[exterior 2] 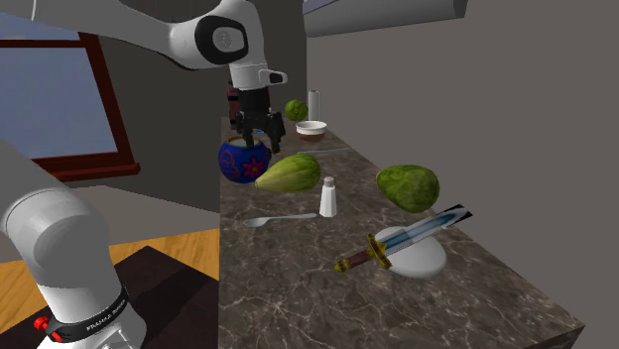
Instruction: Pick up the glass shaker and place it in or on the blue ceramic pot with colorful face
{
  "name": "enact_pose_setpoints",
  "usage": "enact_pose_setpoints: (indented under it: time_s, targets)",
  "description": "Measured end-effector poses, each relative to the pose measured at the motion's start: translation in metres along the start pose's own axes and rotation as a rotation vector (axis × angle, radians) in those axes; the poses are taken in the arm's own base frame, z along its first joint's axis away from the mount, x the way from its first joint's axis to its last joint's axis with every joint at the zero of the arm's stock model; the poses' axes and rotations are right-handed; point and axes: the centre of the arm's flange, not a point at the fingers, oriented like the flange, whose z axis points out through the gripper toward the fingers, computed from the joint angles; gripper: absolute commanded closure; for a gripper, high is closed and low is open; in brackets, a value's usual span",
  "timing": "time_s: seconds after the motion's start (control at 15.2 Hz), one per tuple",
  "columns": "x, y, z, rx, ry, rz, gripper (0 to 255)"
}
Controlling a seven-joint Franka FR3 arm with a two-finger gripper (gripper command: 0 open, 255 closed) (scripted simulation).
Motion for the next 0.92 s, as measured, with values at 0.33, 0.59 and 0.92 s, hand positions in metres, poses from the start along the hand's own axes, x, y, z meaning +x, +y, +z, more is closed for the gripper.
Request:
enact_pose_setpoints:
  time_s: [0.33, 0.59, 0.92]
  targets:
    - [0.034, 0.048, 0.03, -0.004, -0.01, 0.022, 0]
    - [0.056, 0.089, 0.052, -0.008, -0.017, 0.04, 0]
    - [0.086, 0.138, 0.077, -0.013, -0.027, 0.061, 0]
